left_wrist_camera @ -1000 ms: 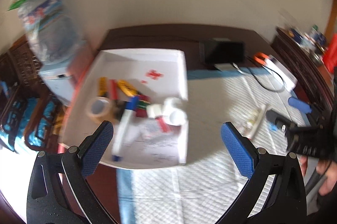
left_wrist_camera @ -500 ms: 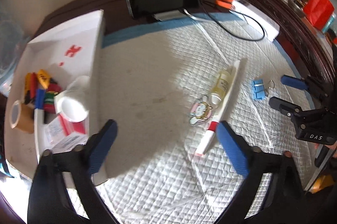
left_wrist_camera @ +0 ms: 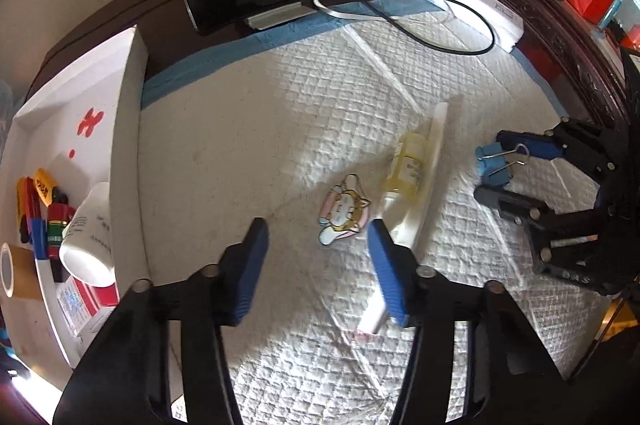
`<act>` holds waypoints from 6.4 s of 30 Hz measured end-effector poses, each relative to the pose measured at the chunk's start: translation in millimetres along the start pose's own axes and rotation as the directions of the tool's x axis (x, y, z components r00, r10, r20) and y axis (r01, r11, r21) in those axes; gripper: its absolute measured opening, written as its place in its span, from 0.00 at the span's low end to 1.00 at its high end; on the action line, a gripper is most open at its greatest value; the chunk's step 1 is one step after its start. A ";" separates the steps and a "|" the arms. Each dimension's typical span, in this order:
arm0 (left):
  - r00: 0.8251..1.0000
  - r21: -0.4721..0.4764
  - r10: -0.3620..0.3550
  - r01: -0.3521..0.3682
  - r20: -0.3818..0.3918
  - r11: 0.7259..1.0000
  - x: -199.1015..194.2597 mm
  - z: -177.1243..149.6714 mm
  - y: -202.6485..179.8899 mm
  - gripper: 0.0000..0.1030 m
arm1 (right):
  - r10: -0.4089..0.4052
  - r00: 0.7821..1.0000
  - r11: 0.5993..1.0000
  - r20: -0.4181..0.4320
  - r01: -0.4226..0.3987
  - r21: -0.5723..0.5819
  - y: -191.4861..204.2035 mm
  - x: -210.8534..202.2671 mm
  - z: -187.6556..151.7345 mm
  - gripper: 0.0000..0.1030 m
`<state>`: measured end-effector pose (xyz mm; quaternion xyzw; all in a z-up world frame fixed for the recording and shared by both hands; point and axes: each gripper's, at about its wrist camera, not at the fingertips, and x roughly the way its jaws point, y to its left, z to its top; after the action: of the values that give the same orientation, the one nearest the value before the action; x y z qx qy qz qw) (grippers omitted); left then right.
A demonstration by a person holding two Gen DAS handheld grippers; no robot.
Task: Organize rigid objects
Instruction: 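Grasp the cartoon sticker with the left gripper while the right gripper grasps the blue binder clip, then carry the sticker and blue binder clip into the tray and release both, then grasp the yellow dropper bottle with the left gripper while the right gripper grasps the white-and-red marker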
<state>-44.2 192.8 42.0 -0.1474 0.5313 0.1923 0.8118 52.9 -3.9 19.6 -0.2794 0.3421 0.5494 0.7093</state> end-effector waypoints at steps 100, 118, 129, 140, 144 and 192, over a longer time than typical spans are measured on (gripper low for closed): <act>0.936 -0.426 0.240 -0.113 0.258 0.898 -139.5 -79.5 229.2 0.27 | 0.262 0.953 0.957 0.150 -0.277 0.085 182.6 -10.9 180.9 0.35; 0.932 -0.499 0.328 -0.212 0.155 0.840 -93.0 -69.7 260.0 1.00 | 0.209 0.974 0.975 0.084 -0.215 0.062 194.4 40.2 180.3 0.84; 0.905 -0.551 0.373 -0.210 0.203 0.808 -129.9 -82.6 256.9 1.00 | 0.188 0.969 0.982 0.160 -0.190 0.001 211.0 4.7 163.1 0.86; 0.888 -0.512 0.374 -0.199 0.266 0.836 -176.8 -97.3 199.9 1.00 | 0.194 0.955 0.979 0.226 -0.204 0.021 197.4 -33.8 137.1 0.86; 0.899 -0.475 0.355 -0.202 0.258 0.856 -171.9 -96.3 176.0 1.00 | 0.177 0.953 0.977 0.245 -0.200 0.074 175.6 -38.5 123.4 0.86; 0.997 0.214 -0.072 0.071 -0.005 0.974 35.3 26.4 -43.7 0.53 | -0.107 0.994 0.983 -0.032 0.110 0.145 3.4 2.9 -0.9 0.49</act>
<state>10.3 171.4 21.5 -0.0778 0.5422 0.1047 0.8301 50.0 -2.1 16.7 -0.2514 0.3745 0.4799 0.7525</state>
